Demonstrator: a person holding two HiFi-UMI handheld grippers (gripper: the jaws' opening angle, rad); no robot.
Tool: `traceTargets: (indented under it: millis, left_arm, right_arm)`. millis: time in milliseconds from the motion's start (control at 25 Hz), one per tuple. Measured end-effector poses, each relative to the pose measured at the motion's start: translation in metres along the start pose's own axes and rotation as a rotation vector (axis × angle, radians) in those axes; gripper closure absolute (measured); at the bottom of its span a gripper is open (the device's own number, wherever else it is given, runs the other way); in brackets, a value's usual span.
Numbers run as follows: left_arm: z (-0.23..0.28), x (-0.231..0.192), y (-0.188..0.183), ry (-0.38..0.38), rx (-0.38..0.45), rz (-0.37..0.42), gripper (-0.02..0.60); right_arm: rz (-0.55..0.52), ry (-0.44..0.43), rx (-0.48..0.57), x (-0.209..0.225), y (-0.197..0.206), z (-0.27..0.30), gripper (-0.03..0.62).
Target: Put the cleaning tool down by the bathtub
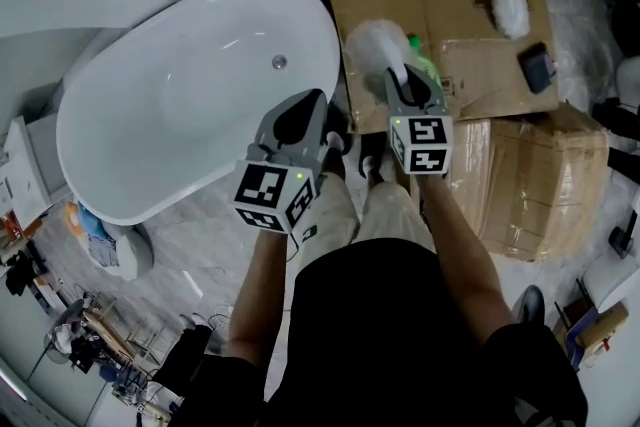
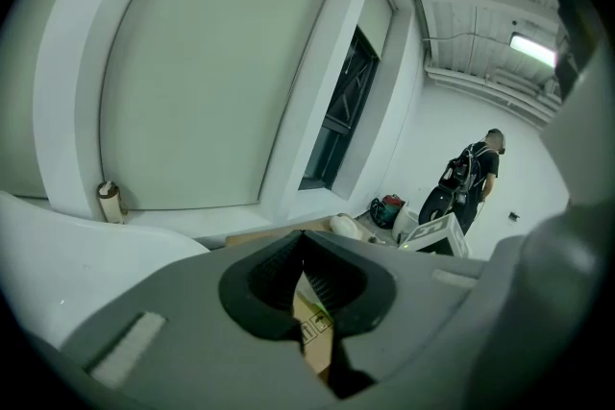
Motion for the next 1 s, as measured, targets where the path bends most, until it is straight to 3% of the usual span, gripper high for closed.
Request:
traceTargets:
  millis: [1000]
  left_arm:
    - [0.051,-0.03,0.028,0.068,-0.112,0.019,0.583]
  right_arm:
    - [-0.013,0.07,-0.15,0.021,0.063,0.113,0.494]
Point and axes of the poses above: the fingertips, and each gripper's own axes: z forward along the fingers, x to its right, y out of its underside, the point moved 2 cm from there along -z, backward along the fingers, and after that the axes turned 3 degrees about -x, right-handed, at the moved point
